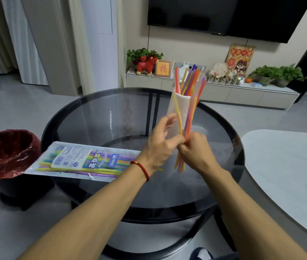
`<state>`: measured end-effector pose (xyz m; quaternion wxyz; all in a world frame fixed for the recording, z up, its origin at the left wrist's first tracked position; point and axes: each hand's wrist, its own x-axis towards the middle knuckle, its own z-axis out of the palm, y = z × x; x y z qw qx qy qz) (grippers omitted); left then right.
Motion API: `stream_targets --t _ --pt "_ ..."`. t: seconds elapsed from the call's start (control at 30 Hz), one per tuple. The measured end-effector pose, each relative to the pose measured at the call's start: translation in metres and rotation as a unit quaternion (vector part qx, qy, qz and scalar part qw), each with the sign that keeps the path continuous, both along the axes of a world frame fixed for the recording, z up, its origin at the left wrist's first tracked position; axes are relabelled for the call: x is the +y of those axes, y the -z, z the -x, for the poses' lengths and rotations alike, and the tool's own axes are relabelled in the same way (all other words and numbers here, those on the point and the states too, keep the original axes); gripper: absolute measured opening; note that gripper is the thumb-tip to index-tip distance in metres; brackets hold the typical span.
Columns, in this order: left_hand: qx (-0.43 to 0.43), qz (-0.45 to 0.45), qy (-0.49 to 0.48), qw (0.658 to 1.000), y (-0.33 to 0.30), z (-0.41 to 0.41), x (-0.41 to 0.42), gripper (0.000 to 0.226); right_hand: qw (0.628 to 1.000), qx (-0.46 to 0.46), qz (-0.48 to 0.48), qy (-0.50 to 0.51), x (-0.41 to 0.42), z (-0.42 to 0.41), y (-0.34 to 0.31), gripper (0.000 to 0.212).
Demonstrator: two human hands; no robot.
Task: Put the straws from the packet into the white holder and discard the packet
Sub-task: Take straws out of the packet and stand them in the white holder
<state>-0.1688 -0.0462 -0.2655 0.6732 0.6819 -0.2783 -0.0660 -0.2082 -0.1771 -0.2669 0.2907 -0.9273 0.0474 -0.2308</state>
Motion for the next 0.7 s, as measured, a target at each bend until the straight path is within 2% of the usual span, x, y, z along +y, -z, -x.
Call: stream_targets --t 0.03,0.1,0.17,0.23,0.3,0.33,0.4,0.47,0.53,0.6,0.63,0.67,0.7 --pt "0.007 0.015 0.012 1.000 -0.008 -0.001 -0.008 0.073 1.000 -0.005 0.003 -0.021 0.002 0.000 0.003 0.023" --pt "-0.010 -0.024 0.000 1.000 -0.019 -0.001 -0.024 0.065 0.998 -0.022 -0.020 -0.054 0.005 -0.001 0.007 0.010" --pt "-0.073 -0.082 -0.054 0.992 -0.023 -0.002 -0.035 0.036 0.997 -0.022 -0.034 -0.072 0.003 -0.002 0.008 0.011" --pt "-0.101 -0.055 -0.080 0.990 -0.022 -0.006 -0.040 0.026 0.994 0.026 -0.017 -0.103 -0.004 0.000 0.006 0.017" --pt "-0.072 0.005 -0.086 0.994 -0.022 -0.011 -0.040 0.021 0.984 0.107 0.014 -0.142 -0.016 0.005 0.003 0.033" --pt "-0.055 0.030 -0.080 0.995 -0.021 -0.014 -0.041 0.020 0.982 0.129 0.016 -0.135 -0.023 0.009 -0.002 0.035" --pt "-0.013 0.057 -0.060 0.996 -0.013 -0.016 -0.043 0.030 0.994 0.080 -0.033 -0.065 -0.032 0.016 -0.016 0.033" --pt "0.021 0.065 -0.053 0.996 -0.003 -0.015 -0.046 0.034 0.990 -0.040 -0.135 -0.002 -0.034 0.020 -0.031 0.032" --pt "0.013 0.059 -0.065 0.996 -0.001 -0.013 -0.050 0.031 0.973 -0.096 -0.208 -0.026 -0.024 0.019 -0.046 0.032" --pt "-0.023 0.083 -0.044 0.995 -0.007 -0.009 -0.052 0.031 0.969 -0.096 -0.214 -0.080 -0.008 0.018 -0.055 0.034" --pt "-0.044 0.079 -0.046 0.995 -0.010 -0.008 -0.053 0.041 0.971 -0.092 -0.198 -0.094 -0.001 0.016 -0.059 0.037" --pt "-0.061 0.057 -0.059 0.995 -0.013 -0.007 -0.052 0.050 0.976 -0.090 -0.174 -0.097 0.005 0.014 -0.063 0.041" --pt "-0.084 0.021 -0.085 0.993 -0.011 -0.007 -0.052 0.044 0.979 -0.094 -0.156 -0.095 0.008 0.011 -0.067 0.040"
